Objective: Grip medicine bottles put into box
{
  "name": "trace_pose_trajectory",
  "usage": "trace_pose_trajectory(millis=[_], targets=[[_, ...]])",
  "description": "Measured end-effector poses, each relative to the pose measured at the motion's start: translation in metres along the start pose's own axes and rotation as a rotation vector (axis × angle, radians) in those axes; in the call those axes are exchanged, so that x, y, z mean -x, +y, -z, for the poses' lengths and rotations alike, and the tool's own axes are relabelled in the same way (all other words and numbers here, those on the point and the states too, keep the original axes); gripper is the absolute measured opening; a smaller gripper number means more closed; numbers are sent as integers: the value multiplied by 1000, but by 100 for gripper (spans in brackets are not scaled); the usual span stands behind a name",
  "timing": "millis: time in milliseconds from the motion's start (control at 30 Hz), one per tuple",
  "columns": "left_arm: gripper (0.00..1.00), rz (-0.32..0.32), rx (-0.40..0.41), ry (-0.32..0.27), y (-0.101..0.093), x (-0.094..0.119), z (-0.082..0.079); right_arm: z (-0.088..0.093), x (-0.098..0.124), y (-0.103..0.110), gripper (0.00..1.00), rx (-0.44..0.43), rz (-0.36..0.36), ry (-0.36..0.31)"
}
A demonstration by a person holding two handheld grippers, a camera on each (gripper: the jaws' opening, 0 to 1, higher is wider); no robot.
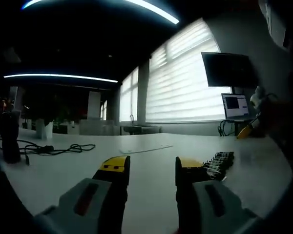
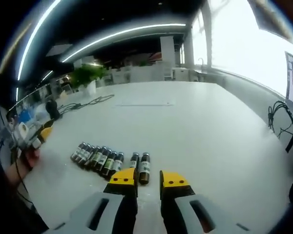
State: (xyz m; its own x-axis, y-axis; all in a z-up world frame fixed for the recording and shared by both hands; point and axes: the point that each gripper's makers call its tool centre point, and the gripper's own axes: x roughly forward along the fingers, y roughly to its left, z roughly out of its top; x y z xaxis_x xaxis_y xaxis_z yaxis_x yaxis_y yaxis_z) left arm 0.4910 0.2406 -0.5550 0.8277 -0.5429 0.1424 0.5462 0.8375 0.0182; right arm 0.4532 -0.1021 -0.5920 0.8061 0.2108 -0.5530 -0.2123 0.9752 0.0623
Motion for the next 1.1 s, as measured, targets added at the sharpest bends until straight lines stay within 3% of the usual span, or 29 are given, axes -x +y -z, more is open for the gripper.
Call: trace_pose_trajectory(millis=[133,467,767,1100], targets=[[29,11,0,0,-3,1,1,1,-18,1,14,44,-1,41],[28,-1,-7,-3,1,1,0,1,-47,10,11,47,-7,102],[28,-2,7,-12,3,1,-1,-6,-50,10,10,60,9,107],[28,2,17,-16,3,1,0,5,-57,5,10,64,24,148]])
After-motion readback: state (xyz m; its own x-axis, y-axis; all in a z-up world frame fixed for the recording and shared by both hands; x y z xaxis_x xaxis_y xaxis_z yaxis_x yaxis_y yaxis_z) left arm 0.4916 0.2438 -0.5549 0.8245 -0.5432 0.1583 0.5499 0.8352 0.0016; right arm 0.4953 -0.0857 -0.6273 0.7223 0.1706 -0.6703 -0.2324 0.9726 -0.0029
